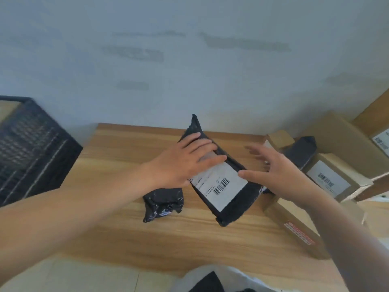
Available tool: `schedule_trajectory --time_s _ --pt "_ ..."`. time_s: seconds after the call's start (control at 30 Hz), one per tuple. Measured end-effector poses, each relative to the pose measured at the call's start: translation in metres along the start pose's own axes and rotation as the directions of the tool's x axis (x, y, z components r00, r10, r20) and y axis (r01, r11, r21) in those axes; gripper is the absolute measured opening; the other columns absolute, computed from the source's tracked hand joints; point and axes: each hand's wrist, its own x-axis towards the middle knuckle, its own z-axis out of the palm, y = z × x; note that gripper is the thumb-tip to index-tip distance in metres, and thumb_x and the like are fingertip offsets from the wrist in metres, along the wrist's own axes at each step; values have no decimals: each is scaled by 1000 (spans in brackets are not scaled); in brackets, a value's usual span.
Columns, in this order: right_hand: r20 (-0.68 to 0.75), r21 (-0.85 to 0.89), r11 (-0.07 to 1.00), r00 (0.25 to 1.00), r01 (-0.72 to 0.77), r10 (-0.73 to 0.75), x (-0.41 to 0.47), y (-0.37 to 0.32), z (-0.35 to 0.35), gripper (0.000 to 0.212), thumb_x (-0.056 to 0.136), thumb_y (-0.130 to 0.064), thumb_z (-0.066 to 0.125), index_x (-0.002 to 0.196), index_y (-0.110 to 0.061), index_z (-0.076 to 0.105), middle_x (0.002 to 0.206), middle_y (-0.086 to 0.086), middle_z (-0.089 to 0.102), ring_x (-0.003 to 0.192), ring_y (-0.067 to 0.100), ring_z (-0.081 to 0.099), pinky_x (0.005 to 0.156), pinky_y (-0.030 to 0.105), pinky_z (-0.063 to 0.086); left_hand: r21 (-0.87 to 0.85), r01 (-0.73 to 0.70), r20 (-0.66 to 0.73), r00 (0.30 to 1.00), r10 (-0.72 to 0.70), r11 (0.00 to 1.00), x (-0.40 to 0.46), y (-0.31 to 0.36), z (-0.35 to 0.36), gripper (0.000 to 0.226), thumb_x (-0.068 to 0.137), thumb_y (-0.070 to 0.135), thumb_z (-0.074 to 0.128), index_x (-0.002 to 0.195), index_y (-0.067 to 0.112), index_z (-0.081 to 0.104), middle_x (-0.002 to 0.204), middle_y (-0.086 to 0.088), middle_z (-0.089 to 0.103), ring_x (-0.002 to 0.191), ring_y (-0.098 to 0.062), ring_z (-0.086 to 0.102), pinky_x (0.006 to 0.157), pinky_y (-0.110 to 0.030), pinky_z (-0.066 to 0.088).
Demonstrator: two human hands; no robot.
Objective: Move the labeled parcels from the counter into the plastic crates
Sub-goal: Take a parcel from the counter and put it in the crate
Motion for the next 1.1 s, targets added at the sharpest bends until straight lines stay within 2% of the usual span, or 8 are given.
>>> schedule_trajectory --time_s 0.23,0.43,0.6,0.7,0.8,0.9,1.0,1.1 --pt "319 198 978 948 -66 -1 -17 34 2 33 85 -26 85 112 -33 68 110 -8 76 86 10 78 69 26 63 112 -54 17 998 52 992 -10 58 -36 107 68 22 86 161 20 33 151 -14 49 144 -35 39 125 -55 26" --pt "410 233 969 912 -80 -23 -41 59 -6 41 83 -18 85 121 -20 69 108 -1 79 94 19 78 90 43 63 191 -62 99 994 44 980 -1 99 -56 106 71 8 74 162 28 23 158 -11 43 150 -34 28 125 -53 13" --pt "373 429 900 922 -73 -103 -68 88 -15 38 89 -13 79 126 -18 70 113 -3 80 103 19 77 92 45 62 5 377 18 926 -377 926 4 119 -76 116 82 3 68 159 49 -6 171 3 -9 157 -22 -13 124 -47 -9" --pt "340 574 815 929 -83 -144 -80 104 -22 42 88 -12 77 129 -15 69 119 2 78 109 24 75 92 46 60 -352 726 -48 617 -786 591 1 132 -94 109 83 6 71 158 53 6 170 12 1 156 -15 -1 123 -42 4" --pt "323 688 722 921 -69 -220 -91 112 -28 50 83 -17 81 131 -15 69 125 6 76 114 28 73 86 39 62 -872 489 151 234 -960 -18 -9 164 -104 74 89 22 75 141 61 39 154 23 34 144 -3 29 113 -34 30" --pt "292 770 637 905 -32 -308 -103 113 -35 45 81 -19 77 127 -18 74 129 7 74 117 29 72 84 34 63 -929 89 368 318 -874 -359 -16 210 -100 48 88 41 80 131 48 59 140 15 62 135 -16 57 101 -35 51" --pt "277 816 578 886 -13 -372 -114 111 -38 45 81 -17 75 126 -18 75 132 10 72 120 32 70 87 36 62 -914 65 384 460 -801 -401 -19 251 -95 63 80 49 80 139 41 59 139 4 66 128 -23 64 103 -44 53" --pt "267 820 571 866 26 -423 -124 109 -41 44 83 -16 73 126 -21 75 133 10 72 120 32 70 89 37 62 -904 10 384 459 -801 -427 -18 276 -96 57 73 43 83 127 52 66 135 6 70 123 -16 68 89 -33 60"
